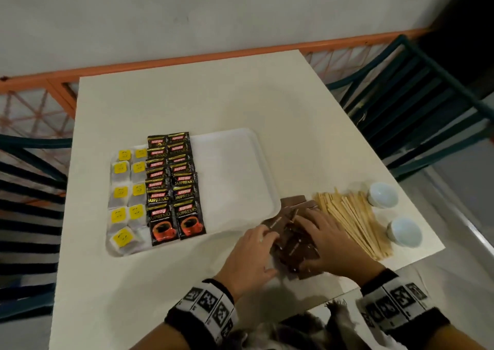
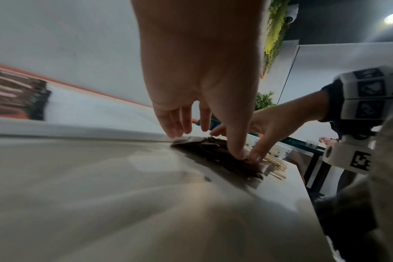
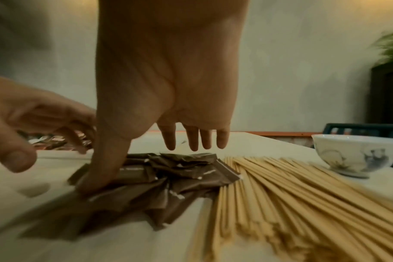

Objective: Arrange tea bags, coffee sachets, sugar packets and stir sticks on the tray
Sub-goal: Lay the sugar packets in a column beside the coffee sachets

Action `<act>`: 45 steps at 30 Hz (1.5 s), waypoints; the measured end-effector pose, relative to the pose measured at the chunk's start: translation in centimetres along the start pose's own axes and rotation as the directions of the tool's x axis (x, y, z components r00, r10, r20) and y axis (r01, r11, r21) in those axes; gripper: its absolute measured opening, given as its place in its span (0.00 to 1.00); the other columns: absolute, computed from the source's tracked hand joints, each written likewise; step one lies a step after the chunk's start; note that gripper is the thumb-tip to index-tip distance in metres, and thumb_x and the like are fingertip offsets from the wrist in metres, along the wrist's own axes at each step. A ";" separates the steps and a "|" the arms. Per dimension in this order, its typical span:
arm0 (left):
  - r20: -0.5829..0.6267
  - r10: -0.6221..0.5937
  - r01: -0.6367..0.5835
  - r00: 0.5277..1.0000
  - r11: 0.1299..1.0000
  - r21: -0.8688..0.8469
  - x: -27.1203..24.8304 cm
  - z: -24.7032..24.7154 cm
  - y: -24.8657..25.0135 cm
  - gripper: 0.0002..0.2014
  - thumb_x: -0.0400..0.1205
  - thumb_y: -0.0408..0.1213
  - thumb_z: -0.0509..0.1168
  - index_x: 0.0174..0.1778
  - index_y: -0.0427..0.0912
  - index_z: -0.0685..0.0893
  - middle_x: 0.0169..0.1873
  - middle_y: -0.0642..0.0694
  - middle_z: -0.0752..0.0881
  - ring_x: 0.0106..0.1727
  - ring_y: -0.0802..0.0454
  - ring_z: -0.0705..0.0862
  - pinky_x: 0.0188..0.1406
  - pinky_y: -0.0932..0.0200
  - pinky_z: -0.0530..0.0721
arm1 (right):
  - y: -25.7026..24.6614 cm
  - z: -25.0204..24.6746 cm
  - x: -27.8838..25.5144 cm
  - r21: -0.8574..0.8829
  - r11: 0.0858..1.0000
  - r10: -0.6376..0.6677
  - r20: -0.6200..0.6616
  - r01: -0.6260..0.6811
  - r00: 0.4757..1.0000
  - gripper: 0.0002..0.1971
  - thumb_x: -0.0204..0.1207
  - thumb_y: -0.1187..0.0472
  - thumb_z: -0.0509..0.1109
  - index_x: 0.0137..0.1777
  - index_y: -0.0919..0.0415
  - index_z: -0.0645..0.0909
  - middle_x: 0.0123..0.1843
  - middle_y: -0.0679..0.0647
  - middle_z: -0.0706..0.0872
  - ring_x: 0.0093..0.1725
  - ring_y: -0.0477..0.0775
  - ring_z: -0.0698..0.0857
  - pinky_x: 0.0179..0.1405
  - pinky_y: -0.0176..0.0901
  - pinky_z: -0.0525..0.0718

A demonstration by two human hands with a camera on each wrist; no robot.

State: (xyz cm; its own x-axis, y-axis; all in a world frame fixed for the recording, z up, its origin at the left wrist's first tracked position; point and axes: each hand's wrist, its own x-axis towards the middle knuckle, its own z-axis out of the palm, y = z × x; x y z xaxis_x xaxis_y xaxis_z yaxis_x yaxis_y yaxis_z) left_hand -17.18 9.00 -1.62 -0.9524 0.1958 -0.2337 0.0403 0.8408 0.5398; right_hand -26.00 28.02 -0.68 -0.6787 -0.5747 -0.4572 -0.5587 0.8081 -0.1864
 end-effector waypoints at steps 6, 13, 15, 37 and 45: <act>0.048 -0.091 0.083 0.995 0.985 0.153 3.1 2.6 2.5 0.47 0.76 0.53 0.68 0.82 0.47 0.44 0.82 0.41 0.46 0.82 0.42 0.47 0.80 0.49 0.47 | 1.0 -0.1 0.8 -0.050 0.984 -0.173 -0.030 0.172 0.984 0.45 0.68 0.39 0.69 0.80 0.53 0.53 0.80 0.53 0.61 0.79 0.54 0.60 0.80 0.49 0.55; -0.065 -0.136 0.139 0.989 0.990 0.031 4.0 2.4 2.1 0.34 0.80 0.40 0.63 0.80 0.45 0.57 0.78 0.45 0.64 0.76 0.47 0.65 0.77 0.57 0.61 | 1.7 -0.4 2.1 0.080 0.951 -0.287 -0.121 0.298 0.950 0.18 0.79 0.54 0.61 0.68 0.54 0.72 0.64 0.52 0.80 0.62 0.51 0.78 0.63 0.41 0.77; -0.091 -0.139 0.138 0.986 0.990 -0.017 3.9 2.3 1.8 0.31 0.80 0.40 0.61 0.80 0.45 0.60 0.76 0.46 0.69 0.74 0.48 0.68 0.75 0.59 0.61 | 1.9 -0.6 2.5 0.102 0.946 -0.297 -0.117 0.309 0.948 0.16 0.80 0.54 0.59 0.66 0.54 0.73 0.62 0.51 0.82 0.61 0.50 0.79 0.62 0.41 0.78; -0.192 -0.604 0.076 0.773 0.389 -0.918 1.6 -1.8 2.8 0.24 0.82 0.24 0.58 0.68 0.52 0.61 0.49 0.55 0.84 0.41 0.69 0.86 0.37 0.73 0.81 | -2.1 -5.5 4.3 0.972 0.170 -0.209 0.196 -0.162 0.958 0.24 0.84 0.43 0.44 0.60 0.55 0.76 0.53 0.62 0.88 0.49 0.61 0.88 0.45 0.53 0.88; -0.213 -0.624 0.079 0.752 0.406 -0.911 2.6 -2.7 4.1 0.25 0.79 0.32 0.58 0.70 0.53 0.60 0.57 0.48 0.76 0.57 0.49 0.80 0.50 0.60 0.82 | -4.3 -5.6 4.8 0.983 0.167 -0.277 0.126 -0.081 0.952 0.19 0.81 0.53 0.60 0.70 0.57 0.65 0.60 0.57 0.79 0.43 0.58 0.87 0.34 0.47 0.85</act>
State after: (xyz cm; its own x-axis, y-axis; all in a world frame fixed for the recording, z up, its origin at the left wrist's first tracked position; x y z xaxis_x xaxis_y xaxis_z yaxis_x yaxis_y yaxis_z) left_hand -20.31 11.57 2.16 -0.8054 -0.4853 -0.3403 -0.3338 -0.1029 0.9370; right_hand -29.54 21.04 2.75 -0.4316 -0.7555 -0.4929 0.4300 0.3080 -0.8486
